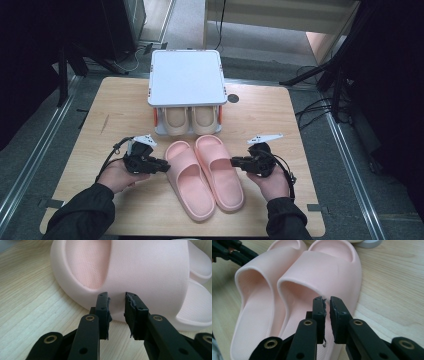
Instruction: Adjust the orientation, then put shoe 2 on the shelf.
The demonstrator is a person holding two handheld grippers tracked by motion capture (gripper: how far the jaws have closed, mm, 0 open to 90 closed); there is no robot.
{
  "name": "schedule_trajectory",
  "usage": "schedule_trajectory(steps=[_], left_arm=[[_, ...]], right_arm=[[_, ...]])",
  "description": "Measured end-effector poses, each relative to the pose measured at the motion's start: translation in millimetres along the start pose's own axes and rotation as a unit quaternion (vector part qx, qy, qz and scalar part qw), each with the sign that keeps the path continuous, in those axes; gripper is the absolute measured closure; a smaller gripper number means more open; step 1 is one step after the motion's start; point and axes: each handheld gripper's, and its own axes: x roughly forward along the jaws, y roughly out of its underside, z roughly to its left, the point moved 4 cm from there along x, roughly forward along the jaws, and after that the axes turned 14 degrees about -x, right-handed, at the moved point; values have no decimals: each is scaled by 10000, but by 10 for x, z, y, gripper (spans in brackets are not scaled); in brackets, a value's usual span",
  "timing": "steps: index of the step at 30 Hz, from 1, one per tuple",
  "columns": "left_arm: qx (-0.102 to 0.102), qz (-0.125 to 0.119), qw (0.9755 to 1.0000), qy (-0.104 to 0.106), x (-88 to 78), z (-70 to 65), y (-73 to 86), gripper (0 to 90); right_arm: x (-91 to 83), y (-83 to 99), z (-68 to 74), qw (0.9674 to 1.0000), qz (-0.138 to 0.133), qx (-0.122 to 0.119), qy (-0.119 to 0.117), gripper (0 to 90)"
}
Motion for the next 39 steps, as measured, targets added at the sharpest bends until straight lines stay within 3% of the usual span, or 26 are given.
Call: schedule_trajectory(steps=[12,15,28,37,39], left_arm=[[-77,34,9999,107,7,-23,-5,697],[-124,66,9999,13,-14,-31,-14,685],[-326,-426,9984,149,-250,-5,-90,682],[-341,-471,9983,68,-345,45,-124,649],[-421,-498,9978,83,-371,65,-133,631]], right_arm=[[22,5,-61,10000,1,72,28,829],[4,3,-65,9999,-54,85,13,812],[-7,-33,68,9995,-270,-128,-78,750],[33,-40,183,9992,-302,-212,-173,714],[47,-38,214,9992,-304,-210,-182,698]])
